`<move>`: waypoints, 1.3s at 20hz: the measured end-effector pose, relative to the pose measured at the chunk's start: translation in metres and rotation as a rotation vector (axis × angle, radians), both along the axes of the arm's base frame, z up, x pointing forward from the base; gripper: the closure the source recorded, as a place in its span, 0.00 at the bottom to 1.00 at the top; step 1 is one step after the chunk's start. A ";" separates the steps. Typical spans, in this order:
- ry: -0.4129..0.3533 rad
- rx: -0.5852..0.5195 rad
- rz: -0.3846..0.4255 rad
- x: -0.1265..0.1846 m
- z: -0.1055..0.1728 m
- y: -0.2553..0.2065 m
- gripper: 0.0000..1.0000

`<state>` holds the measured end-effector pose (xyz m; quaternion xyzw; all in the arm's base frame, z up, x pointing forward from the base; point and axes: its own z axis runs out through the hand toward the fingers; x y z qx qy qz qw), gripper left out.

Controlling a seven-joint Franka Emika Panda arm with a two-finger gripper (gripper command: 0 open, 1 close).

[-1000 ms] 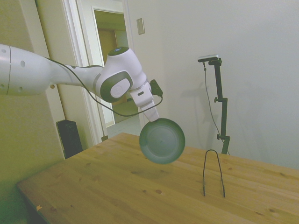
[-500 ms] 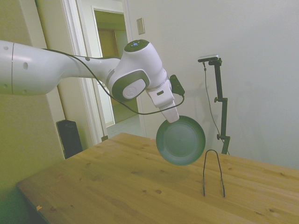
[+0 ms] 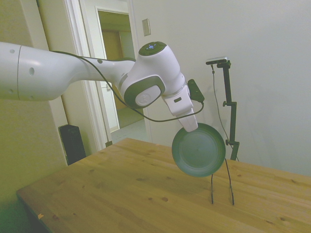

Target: Load the plate

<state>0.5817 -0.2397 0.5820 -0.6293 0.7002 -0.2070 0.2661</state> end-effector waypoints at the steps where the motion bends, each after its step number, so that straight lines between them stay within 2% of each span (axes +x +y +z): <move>1: 0.001 0.000 0.000 0.001 -0.001 0.000 1.00; 6: -0.008 0.007 0.002 0.006 -0.001 -0.001 1.00; 12: -0.048 0.043 -0.043 0.020 -0.012 -0.046 1.00; 19: -0.069 0.153 -0.044 0.021 -0.019 -0.097 1.00; 26: -0.143 0.237 -0.052 0.015 -0.037 -0.119 1.00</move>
